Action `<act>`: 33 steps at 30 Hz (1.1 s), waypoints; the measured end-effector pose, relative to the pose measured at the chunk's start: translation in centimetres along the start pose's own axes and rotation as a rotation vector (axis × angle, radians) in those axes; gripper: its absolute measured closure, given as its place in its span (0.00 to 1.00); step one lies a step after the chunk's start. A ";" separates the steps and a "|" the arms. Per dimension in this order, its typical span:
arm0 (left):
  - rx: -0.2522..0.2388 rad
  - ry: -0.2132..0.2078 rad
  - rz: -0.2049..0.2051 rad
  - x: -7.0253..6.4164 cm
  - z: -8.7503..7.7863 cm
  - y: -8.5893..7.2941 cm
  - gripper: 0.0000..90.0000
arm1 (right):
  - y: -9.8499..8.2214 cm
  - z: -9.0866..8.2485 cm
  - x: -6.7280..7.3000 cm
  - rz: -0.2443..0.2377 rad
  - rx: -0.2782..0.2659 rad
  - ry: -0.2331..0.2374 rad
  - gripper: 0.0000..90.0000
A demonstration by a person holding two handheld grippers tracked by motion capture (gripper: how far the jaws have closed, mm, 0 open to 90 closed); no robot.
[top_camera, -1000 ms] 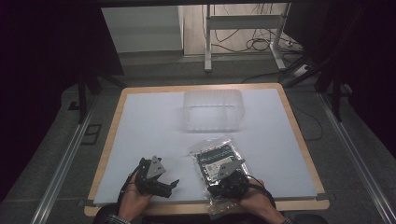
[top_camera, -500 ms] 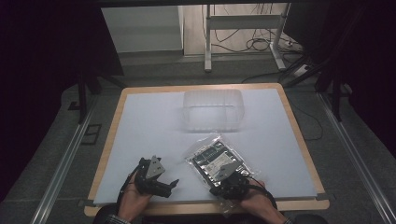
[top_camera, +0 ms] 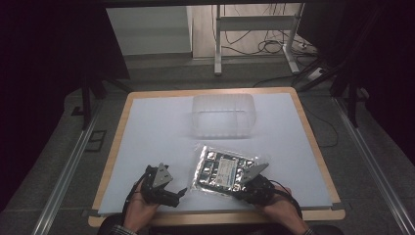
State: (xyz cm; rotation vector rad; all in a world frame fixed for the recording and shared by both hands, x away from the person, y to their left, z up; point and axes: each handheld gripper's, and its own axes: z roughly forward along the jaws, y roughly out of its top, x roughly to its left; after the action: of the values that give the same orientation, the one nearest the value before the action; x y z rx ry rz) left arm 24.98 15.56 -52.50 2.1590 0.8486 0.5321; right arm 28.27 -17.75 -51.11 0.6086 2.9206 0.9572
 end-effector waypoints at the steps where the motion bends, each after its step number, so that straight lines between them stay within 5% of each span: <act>1: 0.000 0.001 0.001 0.0 0.0 0.0 0.01 | -0.2 -0.2 -0.3 0.010 -0.003 0.000 0.99; 6: -0.022 -0.002 0.022 0.0 -0.3 0.1 0.02 | -0.7 -0.7 -1.0 0.038 0.002 -0.002 0.99; 12: -0.083 0.015 -0.010 0.5 -1.3 0.1 0.02 | -1.1 -1.3 -1.8 0.053 0.001 -0.036 0.99; 22: -0.046 0.019 -0.019 0.7 -1.0 0.0 0.02 | -1.9 -2.4 -4.0 0.118 -0.019 -0.150 0.99; 33: -0.041 0.020 -0.021 0.7 -0.9 0.0 0.02 | -1.3 -3.2 -3.6 0.103 -0.073 -0.133 0.94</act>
State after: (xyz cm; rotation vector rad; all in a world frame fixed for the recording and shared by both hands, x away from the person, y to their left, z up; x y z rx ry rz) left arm 24.94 16.48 -51.84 2.1081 0.8630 0.5565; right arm 30.68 -21.85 -49.65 0.7934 2.7494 0.9864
